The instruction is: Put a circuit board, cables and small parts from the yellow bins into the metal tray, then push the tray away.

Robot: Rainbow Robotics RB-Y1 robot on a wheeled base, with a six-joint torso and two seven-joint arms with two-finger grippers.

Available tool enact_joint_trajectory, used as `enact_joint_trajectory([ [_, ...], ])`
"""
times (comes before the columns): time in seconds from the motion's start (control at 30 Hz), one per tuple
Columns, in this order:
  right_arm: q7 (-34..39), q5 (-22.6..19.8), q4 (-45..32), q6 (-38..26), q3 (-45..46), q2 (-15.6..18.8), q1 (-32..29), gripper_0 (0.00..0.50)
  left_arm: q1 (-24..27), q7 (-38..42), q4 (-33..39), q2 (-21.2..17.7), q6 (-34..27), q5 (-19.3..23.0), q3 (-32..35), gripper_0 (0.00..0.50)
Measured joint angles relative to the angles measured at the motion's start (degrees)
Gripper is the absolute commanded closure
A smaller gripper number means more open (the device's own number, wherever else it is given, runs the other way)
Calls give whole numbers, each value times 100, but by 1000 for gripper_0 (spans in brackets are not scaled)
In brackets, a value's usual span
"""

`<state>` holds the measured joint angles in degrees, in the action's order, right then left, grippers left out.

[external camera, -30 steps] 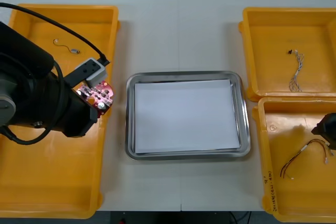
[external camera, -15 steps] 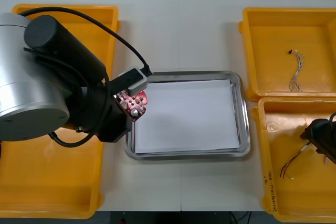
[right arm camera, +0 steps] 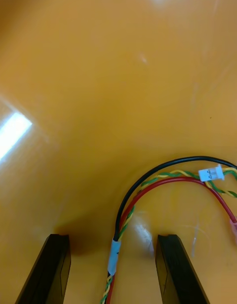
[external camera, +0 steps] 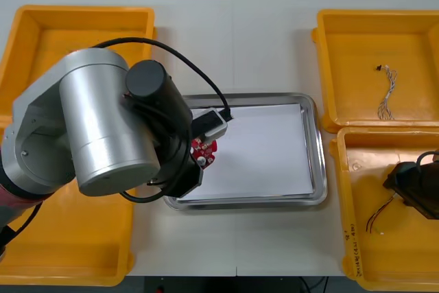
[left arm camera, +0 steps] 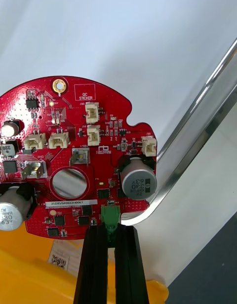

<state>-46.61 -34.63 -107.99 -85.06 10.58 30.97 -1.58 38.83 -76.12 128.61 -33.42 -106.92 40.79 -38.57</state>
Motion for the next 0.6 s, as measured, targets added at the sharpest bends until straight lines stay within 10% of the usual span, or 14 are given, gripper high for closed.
enact_joint_trajectory([
  [0.17, 0, 81, 1, -1, -61, 0, 1, 396, 4, 3, -159, 40, 206, -103, -260, 500],
  [0.23, 0, 87, 2, -1, -61, 0, 1, 447, 4, 5, -211, 56, 290, -172, -336, 500],
  [0.6, 1, 107, 1, 0, -61, -2, 1, 500, 4, 63, -590, 64, 816, -473, -816, 500],
])
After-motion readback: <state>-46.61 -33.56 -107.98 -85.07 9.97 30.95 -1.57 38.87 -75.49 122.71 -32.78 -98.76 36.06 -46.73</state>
